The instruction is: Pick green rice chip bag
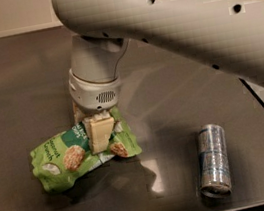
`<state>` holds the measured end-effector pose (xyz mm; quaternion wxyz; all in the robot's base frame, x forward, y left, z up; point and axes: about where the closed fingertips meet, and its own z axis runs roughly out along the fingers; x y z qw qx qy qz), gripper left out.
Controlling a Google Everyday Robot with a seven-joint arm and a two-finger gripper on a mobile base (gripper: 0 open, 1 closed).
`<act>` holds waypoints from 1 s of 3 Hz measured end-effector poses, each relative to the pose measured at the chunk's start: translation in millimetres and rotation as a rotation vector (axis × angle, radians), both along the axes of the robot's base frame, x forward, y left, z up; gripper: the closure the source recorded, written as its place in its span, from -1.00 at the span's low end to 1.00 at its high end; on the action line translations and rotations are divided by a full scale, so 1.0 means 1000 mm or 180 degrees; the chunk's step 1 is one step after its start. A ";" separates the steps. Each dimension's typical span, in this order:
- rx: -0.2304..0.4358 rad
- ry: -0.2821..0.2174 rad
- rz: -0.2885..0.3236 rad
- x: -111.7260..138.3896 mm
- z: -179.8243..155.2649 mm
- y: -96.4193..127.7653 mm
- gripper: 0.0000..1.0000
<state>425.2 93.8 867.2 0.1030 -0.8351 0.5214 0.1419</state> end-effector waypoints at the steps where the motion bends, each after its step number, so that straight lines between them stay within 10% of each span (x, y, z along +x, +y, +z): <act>1: 0.0091 -0.0028 -0.0019 0.006 0.041 -0.014 1.00; 3: 0.0367 -0.0211 0.0005 0.057 0.114 -0.030 1.00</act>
Offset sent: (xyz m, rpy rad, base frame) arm 0.0391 -0.0537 0.1219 0.0434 0.0101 0.0413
